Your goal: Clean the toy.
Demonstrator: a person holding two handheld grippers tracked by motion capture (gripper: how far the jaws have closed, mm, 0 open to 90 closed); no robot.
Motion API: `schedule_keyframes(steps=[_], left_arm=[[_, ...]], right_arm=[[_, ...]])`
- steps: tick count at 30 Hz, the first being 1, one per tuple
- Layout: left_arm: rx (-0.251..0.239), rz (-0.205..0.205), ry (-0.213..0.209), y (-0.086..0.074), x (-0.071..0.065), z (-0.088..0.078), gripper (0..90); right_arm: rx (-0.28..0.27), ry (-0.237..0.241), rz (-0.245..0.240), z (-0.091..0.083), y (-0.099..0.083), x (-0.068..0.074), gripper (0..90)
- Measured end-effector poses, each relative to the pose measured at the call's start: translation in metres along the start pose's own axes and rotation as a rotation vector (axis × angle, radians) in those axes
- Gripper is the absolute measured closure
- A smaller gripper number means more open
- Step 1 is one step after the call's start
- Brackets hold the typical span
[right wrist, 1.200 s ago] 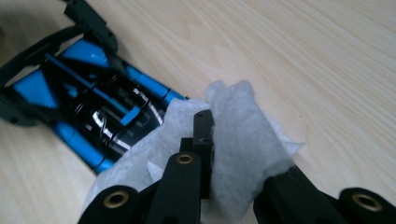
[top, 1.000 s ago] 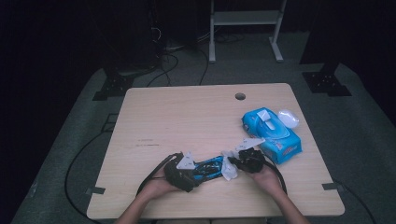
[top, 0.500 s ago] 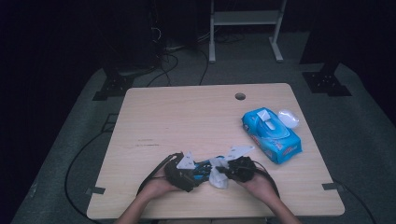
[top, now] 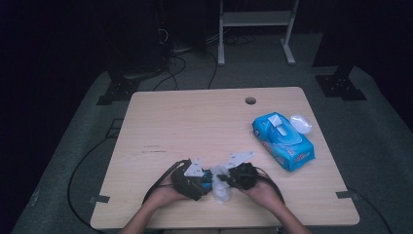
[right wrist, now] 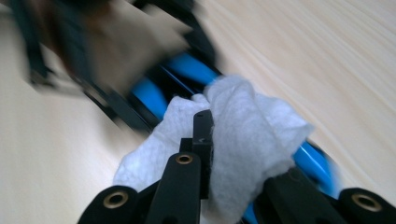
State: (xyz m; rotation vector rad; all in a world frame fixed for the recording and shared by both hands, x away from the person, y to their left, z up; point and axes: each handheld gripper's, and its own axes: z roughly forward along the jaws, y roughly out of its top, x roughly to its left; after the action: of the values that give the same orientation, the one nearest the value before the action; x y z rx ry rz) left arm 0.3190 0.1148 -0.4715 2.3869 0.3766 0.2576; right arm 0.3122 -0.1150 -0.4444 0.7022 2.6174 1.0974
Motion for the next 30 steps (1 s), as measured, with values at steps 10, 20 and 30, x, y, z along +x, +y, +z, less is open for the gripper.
schedule_keyframes(steps=[10, 20, 30], left_arm=[[-0.027, -0.095, -0.087, -0.001, 0.011, -0.011, 19.2], [-0.097, -0.347, -0.195, -0.011, 0.032, -0.018, 23.3], [-0.081, -0.478, -0.213, -0.015, 0.036, -0.013, 39.6]], right_arm=[[-0.039, 0.020, 0.116, -0.015, -0.030, -0.024, 82.2], [-0.061, 0.013, 0.121, -0.016, -0.034, -0.022, 82.3], [-0.046, -0.007, 0.100, -0.018, -0.036, -0.019, 82.3]])
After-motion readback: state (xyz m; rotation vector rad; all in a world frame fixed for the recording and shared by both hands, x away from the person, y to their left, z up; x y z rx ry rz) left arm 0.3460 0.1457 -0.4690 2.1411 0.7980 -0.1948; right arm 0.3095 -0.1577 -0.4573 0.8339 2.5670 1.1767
